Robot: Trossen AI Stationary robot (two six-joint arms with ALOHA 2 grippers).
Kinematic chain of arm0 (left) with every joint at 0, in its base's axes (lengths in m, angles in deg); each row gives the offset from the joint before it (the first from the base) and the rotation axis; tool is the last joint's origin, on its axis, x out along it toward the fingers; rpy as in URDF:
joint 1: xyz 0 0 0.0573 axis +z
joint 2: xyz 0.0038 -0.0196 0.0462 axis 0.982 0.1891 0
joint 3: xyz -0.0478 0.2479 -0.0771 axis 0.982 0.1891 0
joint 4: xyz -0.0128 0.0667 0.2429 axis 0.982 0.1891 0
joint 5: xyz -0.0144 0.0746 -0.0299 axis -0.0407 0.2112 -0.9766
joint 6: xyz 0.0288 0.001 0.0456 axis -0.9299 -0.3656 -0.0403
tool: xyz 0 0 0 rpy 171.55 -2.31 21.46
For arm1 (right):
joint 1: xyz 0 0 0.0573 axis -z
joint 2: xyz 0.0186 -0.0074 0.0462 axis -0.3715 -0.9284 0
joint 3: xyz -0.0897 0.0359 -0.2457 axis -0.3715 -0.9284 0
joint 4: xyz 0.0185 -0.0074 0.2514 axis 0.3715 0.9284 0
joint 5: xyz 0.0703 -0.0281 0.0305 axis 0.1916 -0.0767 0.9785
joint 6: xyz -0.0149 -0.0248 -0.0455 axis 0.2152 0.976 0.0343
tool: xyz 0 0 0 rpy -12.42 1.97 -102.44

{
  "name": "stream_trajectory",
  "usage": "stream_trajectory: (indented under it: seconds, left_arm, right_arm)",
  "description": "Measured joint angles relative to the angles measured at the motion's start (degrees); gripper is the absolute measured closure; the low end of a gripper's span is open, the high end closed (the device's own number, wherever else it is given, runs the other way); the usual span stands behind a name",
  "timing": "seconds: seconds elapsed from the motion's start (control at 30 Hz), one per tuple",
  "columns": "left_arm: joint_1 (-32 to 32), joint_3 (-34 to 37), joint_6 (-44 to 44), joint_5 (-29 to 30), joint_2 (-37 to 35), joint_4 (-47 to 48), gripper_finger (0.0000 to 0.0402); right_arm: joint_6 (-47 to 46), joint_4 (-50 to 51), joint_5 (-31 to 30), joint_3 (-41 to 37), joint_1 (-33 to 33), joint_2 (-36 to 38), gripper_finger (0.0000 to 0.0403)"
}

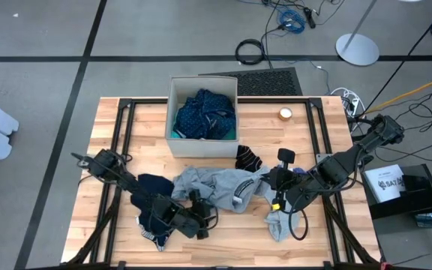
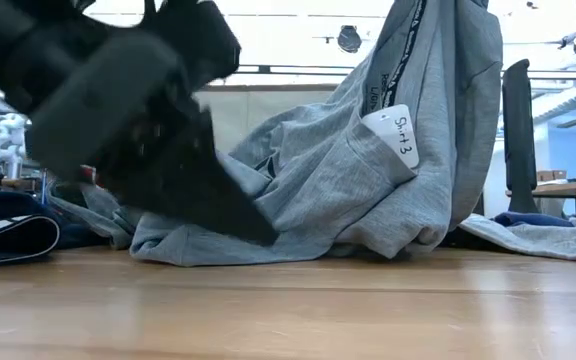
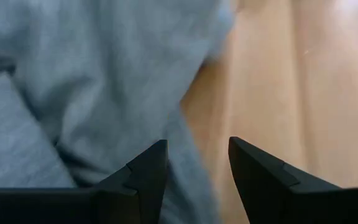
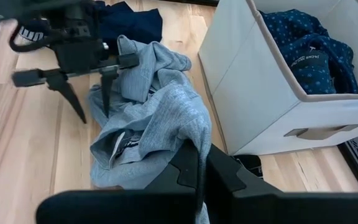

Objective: Sort clothes
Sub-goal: Put the gray shirt into the white laundry organizer

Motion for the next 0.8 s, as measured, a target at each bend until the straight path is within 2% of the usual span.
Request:
stream_trajectory:
  seconds: [0.2, 0.33, 0.47, 0.6, 0.63, 0.8]
  left_arm:
    - [0.7, -0.1, 4.3, -0.3, 0.0, 4.8, 0.0221]
    - [0.9, -0.1, 4.6, -2.8, -0.1, 5.2, 0.0229]
    - [0.9, -0.3, 5.9, -3.2, -0.2, 7.1, 0.0277]
    - [1.0, -0.3, 7.5, -3.2, -0.3, 9.2, 0.0373]
    - [1.0, -0.3, 7.5, -3.2, -0.3, 9.3, 0.0385]
    - [1.0, -0.1, 6.9, -4.0, -1.3, 8.9, 0.0395]
  right_arm:
    - [0.0, 0.2, 0.0, 0.0, 0.0, 0.0, 0.0403]
    - [0.0, 0.6, 0.0, 0.0, 0.0, 0.0, 0.0403]
    - [0.0, 0.6, 0.0, 0.0, 0.0, 0.0, 0.0403]
    - [0.0, 0.6, 0.0, 0.0, 0.0, 0.0, 0.0403]
    - [0.0, 0.6, 0.0, 0.0, 0.0, 0.0, 0.0403]
    - [0.0, 0.6, 0.0, 0.0, 0.0, 0.0, 0.0403]
